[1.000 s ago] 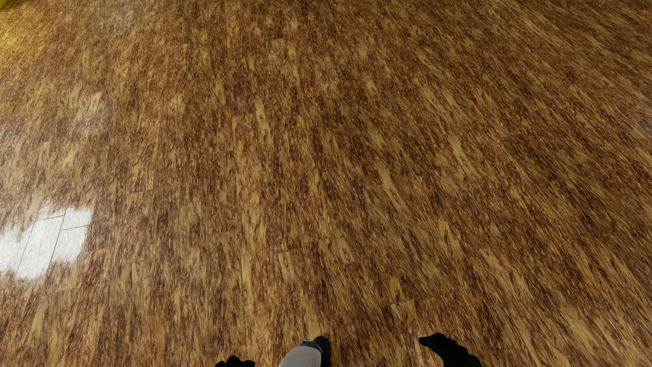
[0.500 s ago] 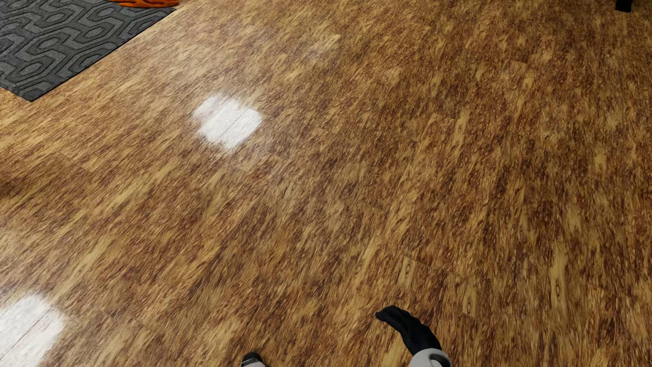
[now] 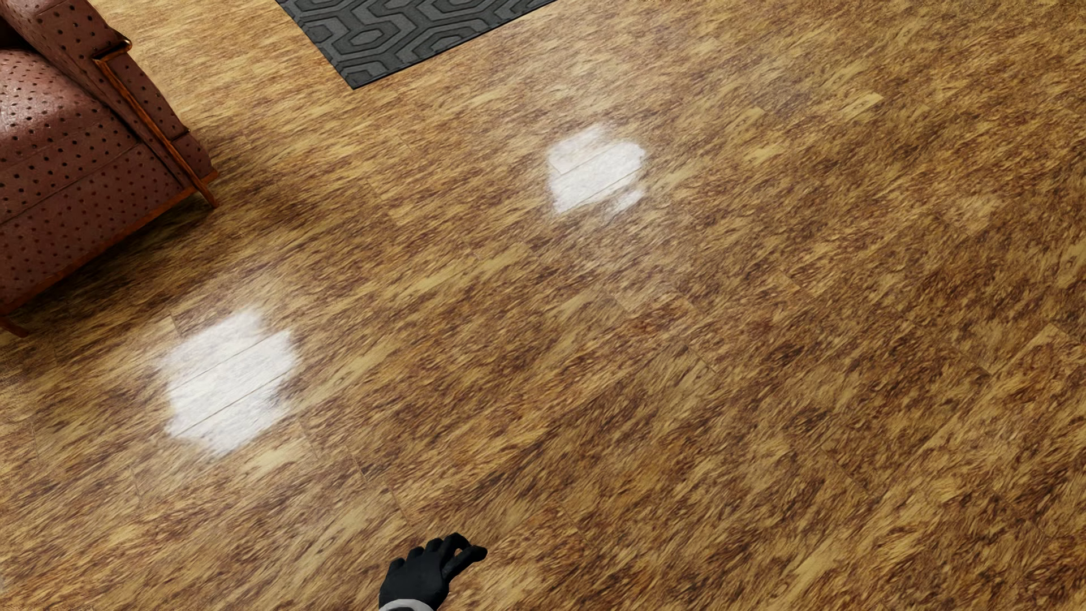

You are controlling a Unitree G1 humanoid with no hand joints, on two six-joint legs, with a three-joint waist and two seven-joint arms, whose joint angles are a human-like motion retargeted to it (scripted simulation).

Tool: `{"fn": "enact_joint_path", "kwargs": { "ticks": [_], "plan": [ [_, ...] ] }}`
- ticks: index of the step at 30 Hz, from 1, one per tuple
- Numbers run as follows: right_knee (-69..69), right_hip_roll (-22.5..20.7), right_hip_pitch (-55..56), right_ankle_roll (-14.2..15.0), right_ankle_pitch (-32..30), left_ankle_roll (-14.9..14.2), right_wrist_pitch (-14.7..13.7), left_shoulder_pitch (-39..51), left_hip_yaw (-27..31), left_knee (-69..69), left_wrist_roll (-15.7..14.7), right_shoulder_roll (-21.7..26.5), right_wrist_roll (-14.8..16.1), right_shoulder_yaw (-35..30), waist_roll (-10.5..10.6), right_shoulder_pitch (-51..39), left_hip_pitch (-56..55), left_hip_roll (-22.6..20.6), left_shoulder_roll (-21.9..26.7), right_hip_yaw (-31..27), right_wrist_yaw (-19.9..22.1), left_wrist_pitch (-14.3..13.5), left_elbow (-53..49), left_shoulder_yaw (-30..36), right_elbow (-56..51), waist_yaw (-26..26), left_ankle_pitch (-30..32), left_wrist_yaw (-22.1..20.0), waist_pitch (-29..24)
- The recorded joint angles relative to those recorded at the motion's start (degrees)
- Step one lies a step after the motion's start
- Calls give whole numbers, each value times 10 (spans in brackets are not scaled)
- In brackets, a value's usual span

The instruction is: Go to the bed

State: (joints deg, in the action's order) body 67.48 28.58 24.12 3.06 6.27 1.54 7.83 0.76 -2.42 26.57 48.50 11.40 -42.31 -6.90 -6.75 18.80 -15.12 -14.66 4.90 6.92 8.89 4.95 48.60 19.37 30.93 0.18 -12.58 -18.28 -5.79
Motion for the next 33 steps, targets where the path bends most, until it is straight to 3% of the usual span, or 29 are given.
{"fn": "enact_joint_path", "kwargs": {
  "ticks": [2,3,4,5,6,7,8,10,12,14,15,16,17,18,19,20,21,23,24,25,27,28,30,31,32,33],
  "plan": [
    [-34,-68,68,8,30,1,-3,15,22,-7,-19,-8,-4,-1,-4,25,34,-14,-1,-27,-7,-23,-53,-14,-9,-11,-13,-25,-3],
    [-79,-101,94,26,37,2,-4,20,31,-16,-24,-15,-3,-2,-4,38,52,-15,-2,-31,-8,-33,-84,-18,-13,-14,-16,-34,-2],
    [-140,-122,113,38,27,3,-5,24,37,-31,-29,-22,0,-1,-2,50,72,-12,-3,-20,-10,-42,-115,-22,-15,-17,-14,-39,1],
    [-218,-138,124,30,11,4,-5,26,42,-47,-36,-30,4,0,0,59,92,-9,-6,0,-13,-51,-143,-25,-16,-21,-10,-41,5],
    [-309,-156,127,23,-2,6,-5,29,48,-66,-42,-34,5,-1,2,66,113,-5,-10,19,-18,-58,-164,-26,-12,-26,-7,-38,10],
    [-410,-178,123,41,-23,7,-4,34,56,-85,-48,-36,1,-5,6,68,135,0,-12,30,-26,-61,-176,-22,-5,-31,-4,-30,16],
    [-513,-208,113,48,-41,7,-3,40,67,-104,-52,-37,-7,-7,11,68,158,6,-14,16,-36,-60,-177,-14,3,-38,-1,-18,22],
    [-571,-242,110,84,-30,7,7,59,89,-114,-48,-43,-22,10,22,72,205,9,-15,-31,-48,-55,-139,22,20,-50,-5,12,32],
    [-503,-260,112,14,-101,4,25,74,104,-110,-23,-64,-22,47,35,65,249,19,-7,-34,-37,-37,-60,60,43,-58,6,52,41],
    [-441,-281,101,-10,-103,-17,44,60,102,-75,-13,-82,-22,84,58,40,272,35,-12,-23,-20,16,33,59,73,-63,56,82,48],
    [-430,-294,88,-14,-86,-46,49,49,108,-34,-18,-92,-19,103,72,26,264,45,-16,-16,-11,45,72,51,80,-65,102,94,48],
    [-424,-306,76,-17,-68,-105,53,36,118,32,-15,-102,-13,120,87,2,238,53,-13,-6,-6,61,94,57,80,-66,149,119,47],
    [-423,-314,61,-13,-49,-155,46,27,119,125,1,-110,-6,129,100,-14,196,60,1,6,2,54,102,85,76,-67,198,156,44],
    [-419,-318,47,-5,-30,-157,34,19,80,229,26,-116,-2,129,113,-29,142,77,28,22,7,28,92,125,71,-71,242,190,41],
    [-415,-325,31,5,-10,-157,5,7,60,327,44,-118,-2,122,125,-34,86,99,60,40,20,0,65,156,77,-71,243,204,37],
    [-418,-336,7,14,9,-158,-14,-11,71,404,40,-118,-7,111,137,-46,34,114,88,54,27,-17,30,166,80,-68,210,200,33],
    [-425,-351,-20,20,26,-161,-26,-36,90,457,13,-116,-13,100,149,-60,-13,135,107,65,32,-18,-6,155,82,-61,181,185,29],
    [-436,-383,-77,24,54,-93,-38,-94,95,481,-66,-109,-28,87,169,-99,-99,195,126,73,36,2,-64,98,103,-44,113,141,23],
    [-438,-398,-101,22,66,-54,-37,-120,94,453,-95,-106,-37,82,176,-117,-132,212,124,70,32,19,-85,67,113,-34,72,120,20],
    [-438,-410,-124,19,78,-37,-31,-140,98,403,-110,-106,-45,75,179,-133,-158,217,109,64,30,40,-94,46,117,-22,38,94,19],
    [-451,-424,-171,11,91,-30,-28,-161,115,251,-116,-99,-51,63,178,-159,-185,192,93,50,26,64,-100,24,119,-1,27,70,21],
    [-462,-428,-194,6,95,-32,-34,-162,123,162,-111,-94,-51,53,175,-166,-191,179,89,45,28,67,-92,26,119,8,53,75,23],
    [-492,-434,-238,-3,98,-31,-46,-159,69,-22,-96,-77,-55,26,167,-184,-192,184,81,34,22,62,-72,34,117,22,128,98,30],
    [-504,-439,-260,-5,100,-41,-49,-159,43,-108,-89,-68,-58,11,161,-191,-184,180,75,26,16,59,-62,32,115,28,145,108,34],
    [-511,-442,-280,-6,103,-67,-50,-162,47,-162,-84,-63,-59,-2,155,-197,-180,169,68,16,13,59,-55,26,113,35,143,112,37],
    [-514,-445,-299,-4,107,-72,-49,-165,62,-176,-81,-60,-59,-12,148,-200,-178,155,62,3,10,58,-48,17,113,41,131,113,40]
  ]
}}
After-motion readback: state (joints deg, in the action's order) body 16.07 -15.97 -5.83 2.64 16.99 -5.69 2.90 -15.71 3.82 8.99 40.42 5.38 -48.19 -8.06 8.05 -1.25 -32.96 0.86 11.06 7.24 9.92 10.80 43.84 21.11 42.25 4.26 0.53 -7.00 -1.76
